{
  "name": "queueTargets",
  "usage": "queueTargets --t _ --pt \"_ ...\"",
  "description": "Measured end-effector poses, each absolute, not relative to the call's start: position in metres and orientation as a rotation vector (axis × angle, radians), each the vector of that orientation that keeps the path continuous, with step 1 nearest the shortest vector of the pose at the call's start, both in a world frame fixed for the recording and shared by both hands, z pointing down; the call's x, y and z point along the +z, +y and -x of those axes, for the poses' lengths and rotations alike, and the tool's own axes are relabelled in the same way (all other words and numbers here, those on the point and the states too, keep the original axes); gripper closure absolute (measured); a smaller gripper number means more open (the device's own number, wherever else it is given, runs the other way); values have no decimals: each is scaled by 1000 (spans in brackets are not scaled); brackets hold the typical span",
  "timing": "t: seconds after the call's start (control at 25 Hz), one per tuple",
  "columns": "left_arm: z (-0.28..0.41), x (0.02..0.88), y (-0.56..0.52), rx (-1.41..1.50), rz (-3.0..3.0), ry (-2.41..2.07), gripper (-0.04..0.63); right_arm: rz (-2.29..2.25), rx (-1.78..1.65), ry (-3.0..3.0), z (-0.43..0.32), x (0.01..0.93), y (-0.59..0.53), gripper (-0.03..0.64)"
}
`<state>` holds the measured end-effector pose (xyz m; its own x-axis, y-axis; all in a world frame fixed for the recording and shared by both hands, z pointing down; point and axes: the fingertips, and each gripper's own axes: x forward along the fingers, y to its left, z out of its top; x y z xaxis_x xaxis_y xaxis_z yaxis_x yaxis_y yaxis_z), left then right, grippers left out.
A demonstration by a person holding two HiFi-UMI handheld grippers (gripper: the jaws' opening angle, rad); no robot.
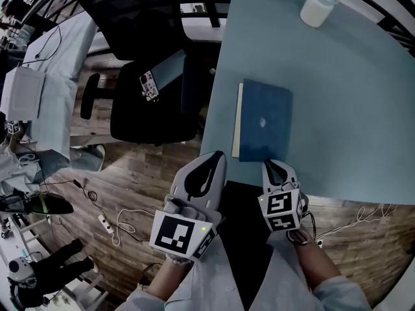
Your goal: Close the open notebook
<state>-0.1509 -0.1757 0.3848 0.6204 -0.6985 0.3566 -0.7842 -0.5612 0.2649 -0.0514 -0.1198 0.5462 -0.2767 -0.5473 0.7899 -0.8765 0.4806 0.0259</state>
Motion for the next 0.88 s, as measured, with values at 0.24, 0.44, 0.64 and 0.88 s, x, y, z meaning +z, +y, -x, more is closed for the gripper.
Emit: queueTargets --t 0.24,0.44,0.64,0.88 --pt "152 384 -171 286 -2440 -1205 592 -1130 537 -1968 53 550 -119 604" --pt "151 379 -166 261 -2436 -1206 592 -1075 589 -1992 56 549 -117 600" --pt "148 375 -164 261 -2449 -1213 592 -1054 663 -2037 61 548 -113 592" --pt "141 369 -166 251 -2467 -1207 592 -1100 640 -2094 61 532 -117 572"
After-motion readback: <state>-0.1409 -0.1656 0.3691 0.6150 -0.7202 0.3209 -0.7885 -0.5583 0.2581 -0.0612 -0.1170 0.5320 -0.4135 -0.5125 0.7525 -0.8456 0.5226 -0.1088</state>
